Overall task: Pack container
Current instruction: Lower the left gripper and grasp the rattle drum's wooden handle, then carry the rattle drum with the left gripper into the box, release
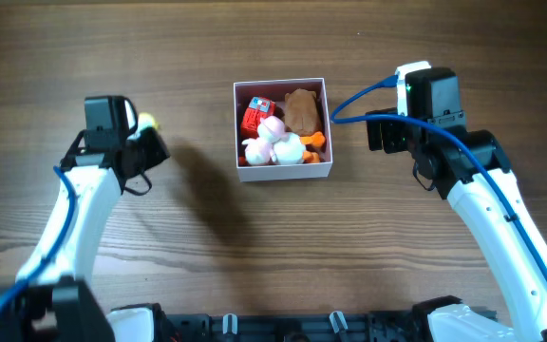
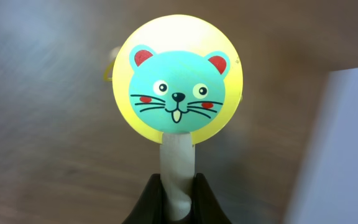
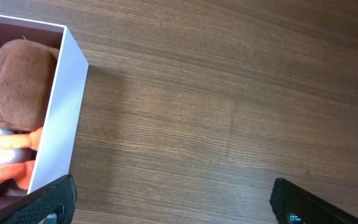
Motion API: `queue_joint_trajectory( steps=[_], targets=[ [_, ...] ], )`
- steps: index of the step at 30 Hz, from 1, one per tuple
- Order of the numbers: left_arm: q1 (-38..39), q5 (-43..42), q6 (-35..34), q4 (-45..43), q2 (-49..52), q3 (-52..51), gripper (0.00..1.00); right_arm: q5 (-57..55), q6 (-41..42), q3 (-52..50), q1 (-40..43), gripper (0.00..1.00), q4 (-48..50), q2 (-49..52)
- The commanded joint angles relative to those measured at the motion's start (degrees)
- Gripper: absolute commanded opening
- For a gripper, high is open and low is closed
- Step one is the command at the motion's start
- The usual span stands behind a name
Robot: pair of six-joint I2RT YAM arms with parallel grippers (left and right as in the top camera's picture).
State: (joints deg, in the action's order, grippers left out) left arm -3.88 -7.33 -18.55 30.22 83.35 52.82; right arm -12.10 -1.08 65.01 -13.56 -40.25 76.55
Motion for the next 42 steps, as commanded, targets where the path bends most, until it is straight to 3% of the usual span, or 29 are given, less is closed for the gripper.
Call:
queue_joint_trajectory(
  steps=[1, 7, 14, 27, 29, 30, 33, 35, 37, 40, 42],
  targets=[
    [5.81, -8.22, -2.54, -2.05, -6.29, 2.08, 0.04, -0.96, 1.16, 0.61, 0.02, 1.0, 0.15, -0.37],
    [20.76, -7.93, -5.92, -13.42, -10.36, 2.08, 0.04, -0.96, 1.16, 0.61, 0.02, 0.99, 0.15, -0.37],
    [35.65, 9.05, -5.88, -25.38, -6.78, 2.08, 0.04, -0.96, 1.18, 0.61, 0.02, 0.99, 0.15, -0.37],
    [37.38, 11.96, -1.57, -42.93, 10.6, 2.05, 0.07, -0.96, 1.16, 0.61, 0.02, 0.99, 0.15, -0.37],
    [37.35, 12.0, -1.11, -42.71, 11.39, 2.05, 0.27, -0.96, 1.18, 0.61, 0.02, 0.99, 0.15, -0.37],
    [37.35, 12.04, -1.11, -42.69, 11.65, 2.05, 0.31, -0.96, 1.16, 0.61, 0.02, 1.0, 0.13, -0.37],
    [37.35, 12.15, -0.07, -42.97, 11.69, 2.05, 0.62, -0.96, 1.14, 0.61, 0.02, 0.99, 0.13, -0.37],
    [37.35, 12.17, 1.79, -43.36, 11.69, 2.08, 0.67, -0.96, 1.18, 0.61, 0.02, 0.99, 0.15, -0.37],
    [37.35, 12.61, 1.88, -43.32, 11.5, 2.08, 0.66, -0.96, 1.16, 0.61, 0.02, 1.0, 0.15, -0.37],
    [37.42, 12.57, 1.86, -40.81, 9.66, 2.08, 0.44, -0.96, 1.16, 0.61, 0.02, 1.0, 0.15, -0.37],
    [37.44, 12.55, 1.84, -37.86, 7.98, 2.08, 0.39, -0.96, 1.16, 0.61, 0.02, 1.0, 0.15, -0.37]
  ],
)
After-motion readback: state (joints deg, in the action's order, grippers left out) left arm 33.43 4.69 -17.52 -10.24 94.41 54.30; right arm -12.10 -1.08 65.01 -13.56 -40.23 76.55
